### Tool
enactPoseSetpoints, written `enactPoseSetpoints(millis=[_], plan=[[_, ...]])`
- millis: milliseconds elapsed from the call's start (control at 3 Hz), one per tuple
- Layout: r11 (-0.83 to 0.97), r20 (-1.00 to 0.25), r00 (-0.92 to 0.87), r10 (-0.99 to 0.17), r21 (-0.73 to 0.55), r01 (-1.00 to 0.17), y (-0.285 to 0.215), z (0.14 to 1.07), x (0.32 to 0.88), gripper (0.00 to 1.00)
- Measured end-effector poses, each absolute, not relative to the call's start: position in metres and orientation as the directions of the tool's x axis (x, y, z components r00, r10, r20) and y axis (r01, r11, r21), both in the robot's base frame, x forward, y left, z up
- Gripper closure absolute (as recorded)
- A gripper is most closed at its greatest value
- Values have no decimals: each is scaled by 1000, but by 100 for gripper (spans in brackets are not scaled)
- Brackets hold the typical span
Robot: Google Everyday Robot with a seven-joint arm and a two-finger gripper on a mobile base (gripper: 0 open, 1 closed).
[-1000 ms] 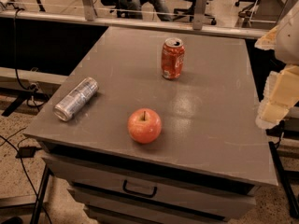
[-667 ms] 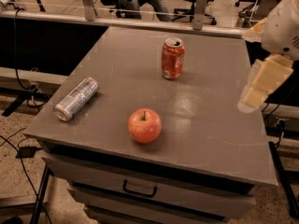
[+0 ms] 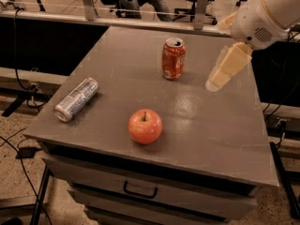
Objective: Move coke can near apple
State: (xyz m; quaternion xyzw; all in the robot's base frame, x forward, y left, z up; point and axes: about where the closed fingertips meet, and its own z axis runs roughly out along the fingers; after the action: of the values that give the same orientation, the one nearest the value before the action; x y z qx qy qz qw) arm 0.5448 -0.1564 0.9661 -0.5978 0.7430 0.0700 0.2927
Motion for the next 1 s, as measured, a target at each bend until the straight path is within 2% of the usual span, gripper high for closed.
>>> enactPoseSetpoints(millis=[1000], plan=[[370, -742, -113, -661, -190, -909, -110, 940, 642, 0]])
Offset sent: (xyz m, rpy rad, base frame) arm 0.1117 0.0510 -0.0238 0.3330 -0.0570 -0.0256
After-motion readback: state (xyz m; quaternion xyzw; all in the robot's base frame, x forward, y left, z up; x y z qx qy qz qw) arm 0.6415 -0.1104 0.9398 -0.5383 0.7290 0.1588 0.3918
